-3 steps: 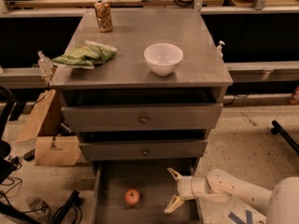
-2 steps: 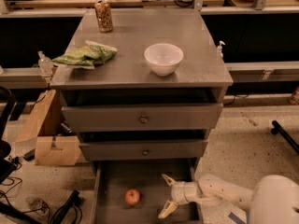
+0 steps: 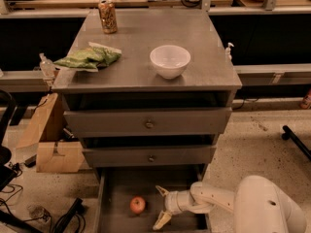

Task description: Pick apple from bottom drawer and place on counter

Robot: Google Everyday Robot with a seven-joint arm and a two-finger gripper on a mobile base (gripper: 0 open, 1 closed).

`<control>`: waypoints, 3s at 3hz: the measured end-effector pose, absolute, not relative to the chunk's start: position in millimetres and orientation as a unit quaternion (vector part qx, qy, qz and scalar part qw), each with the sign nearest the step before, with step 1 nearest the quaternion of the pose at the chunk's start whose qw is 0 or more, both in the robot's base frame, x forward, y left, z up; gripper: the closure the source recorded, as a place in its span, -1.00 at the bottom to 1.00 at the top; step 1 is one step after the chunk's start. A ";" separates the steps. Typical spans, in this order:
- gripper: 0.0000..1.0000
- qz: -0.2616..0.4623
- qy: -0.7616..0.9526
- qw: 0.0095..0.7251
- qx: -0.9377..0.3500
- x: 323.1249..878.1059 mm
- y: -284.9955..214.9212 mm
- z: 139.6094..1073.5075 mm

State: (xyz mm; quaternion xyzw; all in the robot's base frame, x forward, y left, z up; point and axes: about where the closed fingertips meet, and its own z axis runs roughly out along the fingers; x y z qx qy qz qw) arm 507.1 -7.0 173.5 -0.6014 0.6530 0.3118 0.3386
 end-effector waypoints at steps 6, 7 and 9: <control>-0.17 0.343 0.623 0.357 -0.605 538.6 91.0 117.5; 0.28 0.342 0.625 0.350 -0.608 542.3 97.8 111.3; 1.00 0.339 0.611 0.360 -0.618 534.3 87.8 155.8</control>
Offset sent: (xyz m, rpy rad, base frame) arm 0.0182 0.0568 -0.0195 0.1997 -0.0316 0.0437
